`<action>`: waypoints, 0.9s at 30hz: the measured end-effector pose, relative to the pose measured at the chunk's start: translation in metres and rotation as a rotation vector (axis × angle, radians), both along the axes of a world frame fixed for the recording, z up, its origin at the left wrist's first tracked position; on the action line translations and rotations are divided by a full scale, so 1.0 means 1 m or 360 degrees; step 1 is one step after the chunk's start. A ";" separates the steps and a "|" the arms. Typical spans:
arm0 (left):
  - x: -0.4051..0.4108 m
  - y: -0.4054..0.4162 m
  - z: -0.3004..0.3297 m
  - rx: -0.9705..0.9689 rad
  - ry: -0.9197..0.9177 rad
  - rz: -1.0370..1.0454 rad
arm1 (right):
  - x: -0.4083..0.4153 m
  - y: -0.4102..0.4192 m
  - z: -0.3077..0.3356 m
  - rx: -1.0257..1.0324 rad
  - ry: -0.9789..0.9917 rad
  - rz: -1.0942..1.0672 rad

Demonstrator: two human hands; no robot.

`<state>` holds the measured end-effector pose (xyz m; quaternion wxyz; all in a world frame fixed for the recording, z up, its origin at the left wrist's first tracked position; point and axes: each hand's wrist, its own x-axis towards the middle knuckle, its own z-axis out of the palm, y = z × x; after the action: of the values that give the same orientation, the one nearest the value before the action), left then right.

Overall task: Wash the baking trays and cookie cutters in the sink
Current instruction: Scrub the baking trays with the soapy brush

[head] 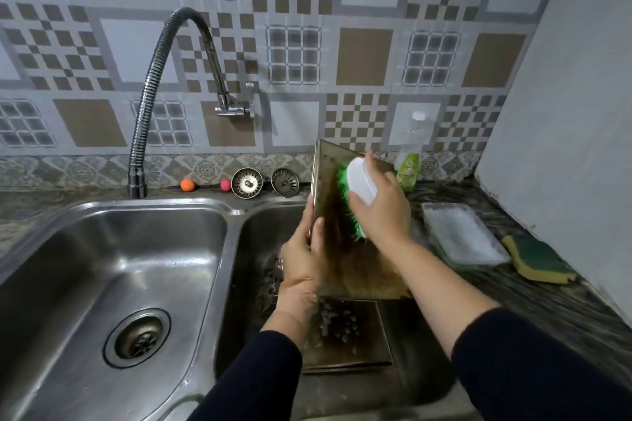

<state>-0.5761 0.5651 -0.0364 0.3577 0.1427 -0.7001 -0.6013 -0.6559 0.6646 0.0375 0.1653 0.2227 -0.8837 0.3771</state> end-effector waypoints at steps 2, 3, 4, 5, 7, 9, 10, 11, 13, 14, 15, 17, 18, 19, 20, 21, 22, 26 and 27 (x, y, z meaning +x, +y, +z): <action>-0.001 0.013 0.003 -0.0004 0.0024 -0.0018 | -0.021 -0.007 0.023 -0.0069 -0.0017 -0.0045; -0.001 0.014 0.005 0.0010 0.0031 -0.0002 | -0.024 -0.009 0.026 -0.0072 -0.0036 -0.0027; -0.002 0.013 0.006 0.0022 0.0029 0.0033 | -0.020 -0.012 0.024 -0.0076 -0.0078 0.0013; -0.002 0.008 0.008 0.0036 0.0021 0.0087 | -0.011 -0.013 0.016 -0.0067 -0.0133 0.0062; -0.001 -0.005 0.009 0.0054 -0.0019 0.0239 | 0.023 -0.011 -0.013 -0.0045 -0.0196 0.0218; 0.005 -0.019 0.010 0.0019 -0.0062 0.0381 | 0.059 -0.004 -0.042 -0.0085 -0.0251 0.0423; 0.008 -0.022 0.010 -0.0003 -0.0062 0.0386 | 0.066 -0.002 -0.048 -0.0117 -0.0246 0.0470; 0.010 -0.022 0.009 -0.0018 -0.0053 0.0351 | 0.065 -0.004 -0.046 -0.0139 -0.0236 0.0475; 0.011 -0.014 0.007 -0.0038 -0.0030 0.0238 | 0.045 -0.016 -0.023 -0.0189 -0.0232 0.0397; 0.010 -0.007 0.006 -0.0056 -0.0017 0.0198 | 0.029 -0.023 -0.007 -0.0219 -0.0213 0.0341; 0.009 0.000 0.005 -0.0071 -0.0003 0.0171 | 0.015 -0.031 0.010 -0.0241 -0.0185 0.0290; 0.006 0.013 0.005 -0.0074 0.0011 0.0118 | -0.009 -0.040 0.035 -0.0240 -0.0109 0.0214; 0.004 0.016 0.005 -0.0073 0.0013 0.0125 | -0.013 -0.041 0.039 -0.0212 -0.0090 0.0199; 0.003 0.016 0.006 -0.0066 0.0013 0.0164 | -0.010 -0.040 0.038 -0.0177 -0.0107 0.0209; 0.002 0.012 0.006 -0.0050 0.0009 0.0221 | 0.000 -0.036 0.031 -0.0143 -0.0139 0.0237; 0.003 0.007 0.006 -0.0033 0.0001 0.0274 | 0.015 -0.031 0.017 -0.0108 -0.0161 0.0262; 0.005 -0.001 0.006 -0.0032 -0.0020 0.0312 | 0.032 -0.022 -0.001 -0.0079 -0.0165 0.0277; 0.016 -0.009 0.005 -0.0093 -0.0142 0.0195 | 0.057 0.011 -0.053 -0.0282 -0.0266 0.0322; 0.017 -0.003 0.006 -0.0106 -0.0143 0.0174 | 0.042 0.013 -0.049 -0.0320 -0.0323 0.0275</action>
<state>-0.5596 0.5621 -0.0306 0.3628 0.1955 -0.7263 -0.5501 -0.6138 0.6772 -0.0115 0.0637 0.2410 -0.8312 0.4970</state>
